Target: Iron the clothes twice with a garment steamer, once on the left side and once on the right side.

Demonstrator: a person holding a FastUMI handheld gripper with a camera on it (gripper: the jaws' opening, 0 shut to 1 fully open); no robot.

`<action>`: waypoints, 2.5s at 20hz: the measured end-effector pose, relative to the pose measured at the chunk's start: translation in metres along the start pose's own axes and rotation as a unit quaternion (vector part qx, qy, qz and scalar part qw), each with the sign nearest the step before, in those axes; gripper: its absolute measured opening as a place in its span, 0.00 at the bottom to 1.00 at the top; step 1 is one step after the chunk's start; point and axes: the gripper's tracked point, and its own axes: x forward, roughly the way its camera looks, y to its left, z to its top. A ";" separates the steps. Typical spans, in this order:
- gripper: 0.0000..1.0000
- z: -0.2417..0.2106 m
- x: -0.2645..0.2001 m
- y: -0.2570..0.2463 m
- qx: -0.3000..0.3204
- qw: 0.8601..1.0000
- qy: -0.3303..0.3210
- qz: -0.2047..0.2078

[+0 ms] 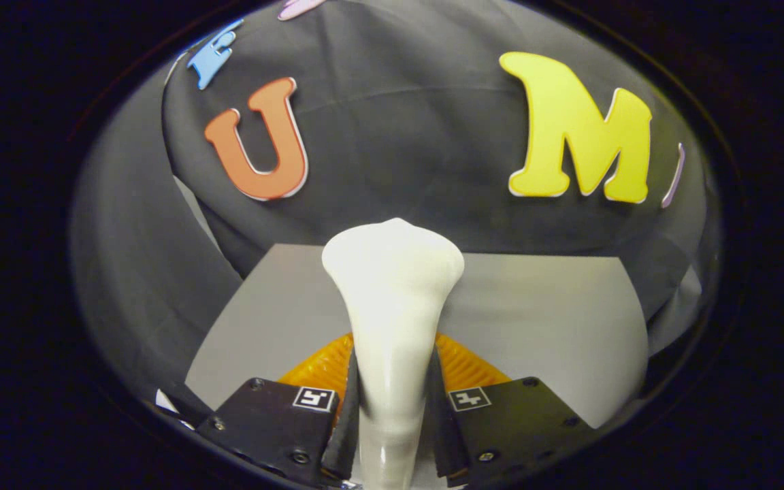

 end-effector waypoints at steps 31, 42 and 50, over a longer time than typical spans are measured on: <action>0.45 -0.058 -0.496 -0.181 0.038 0.936 -0.336 -0.097; 0.45 0.060 -0.478 -0.228 0.023 0.922 -0.356 -0.151; 0.45 0.119 -0.448 -0.262 -0.007 0.917 -0.329 -0.225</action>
